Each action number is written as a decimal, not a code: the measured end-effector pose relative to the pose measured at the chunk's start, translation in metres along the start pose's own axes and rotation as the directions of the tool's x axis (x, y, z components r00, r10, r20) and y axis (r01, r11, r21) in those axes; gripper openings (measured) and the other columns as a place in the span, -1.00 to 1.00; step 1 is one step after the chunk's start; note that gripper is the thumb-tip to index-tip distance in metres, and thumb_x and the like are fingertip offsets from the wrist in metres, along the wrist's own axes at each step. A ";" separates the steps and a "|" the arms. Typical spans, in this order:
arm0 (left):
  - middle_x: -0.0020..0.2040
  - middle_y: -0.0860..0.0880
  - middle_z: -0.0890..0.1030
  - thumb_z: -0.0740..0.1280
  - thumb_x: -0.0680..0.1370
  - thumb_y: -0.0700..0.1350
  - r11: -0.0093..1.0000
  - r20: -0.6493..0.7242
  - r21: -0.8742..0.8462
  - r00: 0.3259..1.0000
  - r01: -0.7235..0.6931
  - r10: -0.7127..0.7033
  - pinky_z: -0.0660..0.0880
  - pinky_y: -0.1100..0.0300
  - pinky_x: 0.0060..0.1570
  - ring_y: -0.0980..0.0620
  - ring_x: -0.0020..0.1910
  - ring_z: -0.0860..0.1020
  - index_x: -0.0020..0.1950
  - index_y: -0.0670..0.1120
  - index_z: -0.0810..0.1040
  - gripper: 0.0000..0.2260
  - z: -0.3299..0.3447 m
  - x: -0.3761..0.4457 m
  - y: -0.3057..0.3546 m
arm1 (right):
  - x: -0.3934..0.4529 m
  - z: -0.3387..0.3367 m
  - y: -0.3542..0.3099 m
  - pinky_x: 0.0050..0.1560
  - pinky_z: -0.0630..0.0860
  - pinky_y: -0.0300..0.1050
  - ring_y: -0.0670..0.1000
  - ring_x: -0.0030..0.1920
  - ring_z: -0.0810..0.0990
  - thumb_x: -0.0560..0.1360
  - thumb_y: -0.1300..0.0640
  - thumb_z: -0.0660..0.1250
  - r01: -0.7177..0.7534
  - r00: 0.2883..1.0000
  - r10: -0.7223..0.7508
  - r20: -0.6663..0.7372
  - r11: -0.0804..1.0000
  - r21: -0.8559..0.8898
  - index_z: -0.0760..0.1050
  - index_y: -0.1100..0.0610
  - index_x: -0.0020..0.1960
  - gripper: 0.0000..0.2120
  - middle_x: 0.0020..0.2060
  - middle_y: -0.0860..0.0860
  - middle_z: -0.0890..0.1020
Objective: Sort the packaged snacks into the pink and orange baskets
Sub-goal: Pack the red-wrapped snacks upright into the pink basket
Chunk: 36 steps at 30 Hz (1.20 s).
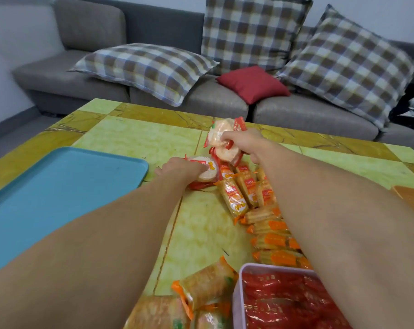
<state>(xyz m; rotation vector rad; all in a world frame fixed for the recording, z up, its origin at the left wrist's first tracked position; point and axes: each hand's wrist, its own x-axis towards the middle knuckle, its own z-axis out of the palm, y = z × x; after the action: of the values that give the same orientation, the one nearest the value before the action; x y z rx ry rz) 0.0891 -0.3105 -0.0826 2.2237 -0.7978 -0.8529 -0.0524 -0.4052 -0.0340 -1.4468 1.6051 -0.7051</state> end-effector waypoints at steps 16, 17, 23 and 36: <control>0.05 -0.12 0.72 0.09 0.66 0.26 0.563 0.245 -0.825 0.926 0.044 0.288 0.60 -0.11 0.12 -0.09 0.04 0.68 0.18 -0.09 0.62 -0.50 -0.079 -0.095 -0.019 | -0.149 -0.047 -0.025 0.16 0.60 0.06 0.03 -0.12 0.69 0.48 -0.09 0.44 0.003 0.934 -0.135 0.331 0.929 0.370 0.62 0.10 0.16 -0.64 -0.16 0.03 0.74; 0.05 -0.10 0.73 0.10 0.62 0.33 0.582 0.266 -0.813 0.906 0.026 0.331 0.60 -0.09 0.10 -0.08 0.05 0.69 0.20 -0.07 0.62 -0.45 -0.081 -0.107 -0.019 | -0.160 -0.053 -0.026 0.18 0.59 0.06 0.03 -0.11 0.68 0.48 -0.10 0.44 0.012 0.933 -0.141 0.330 0.931 0.364 0.62 0.09 0.15 -0.66 -0.15 0.02 0.74; 0.10 -0.09 0.71 0.33 0.61 0.13 0.614 0.200 -0.784 0.897 -0.094 0.393 0.66 -0.04 -0.02 -0.03 0.00 0.71 0.29 -0.07 0.55 -0.64 -0.067 -0.159 -0.019 | -0.212 -0.081 -0.024 0.01 0.62 0.01 0.07 0.01 0.68 0.50 -0.12 0.42 0.054 0.961 -0.157 0.229 0.915 0.400 0.62 0.06 0.15 -0.67 0.05 0.05 0.73; 0.13 -0.13 0.65 0.28 0.37 0.32 0.609 0.054 -0.792 0.992 -0.027 0.114 0.62 -0.15 0.07 -0.20 0.03 0.66 0.34 -0.07 0.42 -0.33 -0.035 -0.253 -0.043 | -0.346 -0.109 0.032 0.02 0.63 0.13 0.17 -0.12 0.68 0.52 0.26 0.39 -0.010 0.931 -0.206 0.301 0.810 0.586 0.57 0.31 0.24 -0.70 0.01 0.24 0.68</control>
<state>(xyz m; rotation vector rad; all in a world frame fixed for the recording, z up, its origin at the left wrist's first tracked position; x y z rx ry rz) -0.0262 -0.0927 -0.0025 1.3421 -0.4025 -1.0281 -0.1704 -0.0753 0.0658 -1.1182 0.9206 -0.8498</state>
